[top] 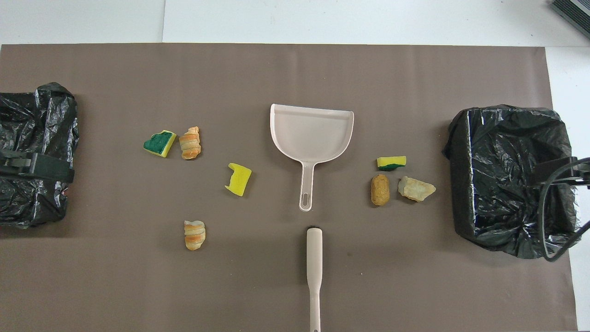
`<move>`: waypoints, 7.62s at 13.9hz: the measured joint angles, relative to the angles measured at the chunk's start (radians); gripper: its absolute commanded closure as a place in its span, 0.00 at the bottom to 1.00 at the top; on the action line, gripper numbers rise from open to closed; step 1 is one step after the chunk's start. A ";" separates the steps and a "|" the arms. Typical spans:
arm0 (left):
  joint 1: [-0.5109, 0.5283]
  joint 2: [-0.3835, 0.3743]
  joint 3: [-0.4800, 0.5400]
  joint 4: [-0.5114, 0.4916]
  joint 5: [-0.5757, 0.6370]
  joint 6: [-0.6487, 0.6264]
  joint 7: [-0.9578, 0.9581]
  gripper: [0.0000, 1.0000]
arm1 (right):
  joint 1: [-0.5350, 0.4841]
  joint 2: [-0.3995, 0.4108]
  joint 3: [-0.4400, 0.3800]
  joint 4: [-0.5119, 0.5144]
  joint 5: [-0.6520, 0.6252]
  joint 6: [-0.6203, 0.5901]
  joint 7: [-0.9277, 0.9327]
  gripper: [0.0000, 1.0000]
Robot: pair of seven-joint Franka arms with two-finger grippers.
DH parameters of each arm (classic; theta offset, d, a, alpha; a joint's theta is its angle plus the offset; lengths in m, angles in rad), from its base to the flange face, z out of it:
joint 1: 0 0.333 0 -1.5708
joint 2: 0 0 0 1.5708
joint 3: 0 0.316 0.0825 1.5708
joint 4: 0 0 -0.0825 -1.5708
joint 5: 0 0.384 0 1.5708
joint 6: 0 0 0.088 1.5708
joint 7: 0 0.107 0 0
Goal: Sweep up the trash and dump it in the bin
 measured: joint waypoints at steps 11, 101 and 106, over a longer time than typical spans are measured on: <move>0.000 0.000 0.000 0.000 0.000 0.005 -0.001 0.00 | -0.001 -0.007 -0.003 -0.006 -0.001 -0.036 0.000 0.00; -0.229 -0.011 0.008 -0.649 0.217 0.596 -0.420 1.00 | 0.438 0.393 0.045 -0.215 -0.080 0.552 -0.907 1.00; -0.032 0.093 0.008 -0.577 0.218 0.726 -0.153 1.00 | 0.445 0.378 0.053 -0.261 -0.080 0.595 -0.907 1.00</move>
